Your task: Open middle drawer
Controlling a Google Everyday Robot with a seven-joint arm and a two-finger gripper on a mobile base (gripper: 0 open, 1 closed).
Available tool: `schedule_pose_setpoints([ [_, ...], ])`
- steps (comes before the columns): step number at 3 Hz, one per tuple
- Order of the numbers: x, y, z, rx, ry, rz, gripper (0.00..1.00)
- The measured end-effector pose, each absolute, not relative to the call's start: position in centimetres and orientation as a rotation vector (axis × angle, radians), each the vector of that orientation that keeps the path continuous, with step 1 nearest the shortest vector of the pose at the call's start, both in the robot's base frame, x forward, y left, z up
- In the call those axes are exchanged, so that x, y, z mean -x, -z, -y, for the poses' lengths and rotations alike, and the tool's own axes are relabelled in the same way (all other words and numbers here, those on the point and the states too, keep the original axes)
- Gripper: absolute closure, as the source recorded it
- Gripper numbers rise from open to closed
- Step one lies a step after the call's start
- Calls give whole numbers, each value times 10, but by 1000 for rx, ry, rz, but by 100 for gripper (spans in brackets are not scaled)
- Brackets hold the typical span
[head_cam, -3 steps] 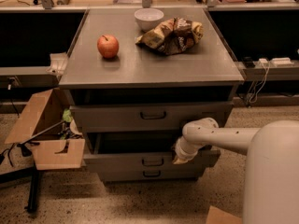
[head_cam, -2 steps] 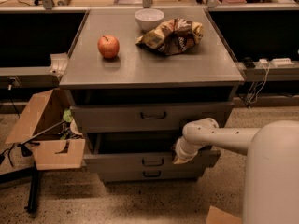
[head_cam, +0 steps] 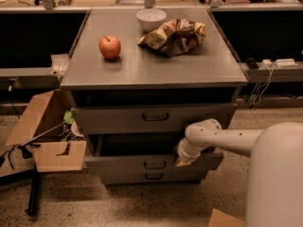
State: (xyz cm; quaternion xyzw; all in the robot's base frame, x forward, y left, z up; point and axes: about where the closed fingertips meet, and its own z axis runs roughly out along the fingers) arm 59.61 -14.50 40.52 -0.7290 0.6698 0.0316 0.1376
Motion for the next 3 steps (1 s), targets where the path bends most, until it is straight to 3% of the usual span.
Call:
schedule_pose_setpoints([
  [1, -596, -405, 145, 2109, -92, -1938, 4],
  [3, -596, -405, 145, 2109, -92, -1938, 0],
])
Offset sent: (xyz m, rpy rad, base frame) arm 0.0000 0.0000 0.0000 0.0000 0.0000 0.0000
